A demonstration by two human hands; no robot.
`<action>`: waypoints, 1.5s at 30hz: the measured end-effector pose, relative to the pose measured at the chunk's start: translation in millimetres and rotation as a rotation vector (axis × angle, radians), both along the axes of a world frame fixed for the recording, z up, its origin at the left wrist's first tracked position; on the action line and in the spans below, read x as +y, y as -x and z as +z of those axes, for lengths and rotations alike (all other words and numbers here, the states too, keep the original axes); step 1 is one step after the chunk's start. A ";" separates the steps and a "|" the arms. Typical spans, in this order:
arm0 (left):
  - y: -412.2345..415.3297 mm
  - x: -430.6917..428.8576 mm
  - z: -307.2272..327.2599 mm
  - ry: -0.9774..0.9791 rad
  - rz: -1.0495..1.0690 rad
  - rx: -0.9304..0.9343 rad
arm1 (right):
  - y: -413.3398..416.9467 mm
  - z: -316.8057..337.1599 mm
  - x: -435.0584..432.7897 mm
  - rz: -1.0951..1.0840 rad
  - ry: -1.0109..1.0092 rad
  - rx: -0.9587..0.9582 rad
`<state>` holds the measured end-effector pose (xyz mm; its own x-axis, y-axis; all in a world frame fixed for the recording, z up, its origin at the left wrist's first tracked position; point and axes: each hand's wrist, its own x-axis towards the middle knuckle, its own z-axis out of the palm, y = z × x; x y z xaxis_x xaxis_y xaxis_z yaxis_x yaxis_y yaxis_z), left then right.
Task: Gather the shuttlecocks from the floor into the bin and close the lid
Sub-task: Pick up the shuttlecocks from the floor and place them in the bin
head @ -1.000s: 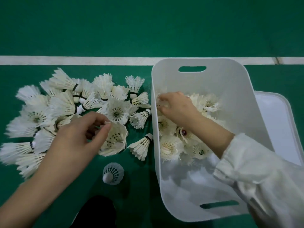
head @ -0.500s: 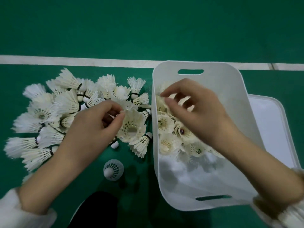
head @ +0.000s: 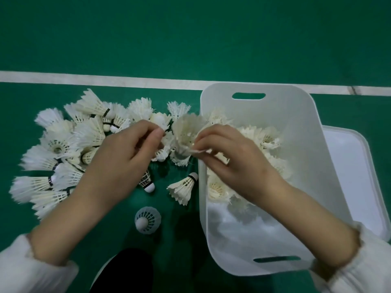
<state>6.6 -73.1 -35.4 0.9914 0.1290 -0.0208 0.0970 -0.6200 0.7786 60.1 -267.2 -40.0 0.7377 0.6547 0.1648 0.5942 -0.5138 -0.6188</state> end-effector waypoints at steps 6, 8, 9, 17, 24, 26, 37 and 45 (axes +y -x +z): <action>4.9 31.4 -37.4 -0.349 -0.127 0.154 | -40.7 10.2 -25.9 -0.421 -0.048 0.095; 9.4 39.6 -49.3 -0.387 -0.143 0.228 | -55.1 -1.8 -30.6 -0.516 -0.001 0.089; 11.6 42.7 -53.7 -0.397 -0.146 0.257 | -61.8 -10.5 -30.7 -0.535 0.046 0.091; 38.1 52.6 -75.1 -0.361 -0.251 0.376 | -85.9 -76.2 -14.5 -0.454 0.412 0.166; 69.1 47.4 -94.6 -0.370 -0.523 0.612 | -76.2 -56.5 -13.5 -0.411 0.555 0.202; 77.2 45.5 -104.3 -0.355 -0.560 0.610 | -66.5 -38.4 -11.6 -0.385 0.619 0.158; 74.2 83.9 -78.7 0.019 0.002 0.327 | 26.8 24.6 95.9 -0.035 0.450 0.181; 90.9 104.9 -80.8 0.706 0.449 0.348 | 58.2 -48.4 146.8 -0.196 0.390 0.542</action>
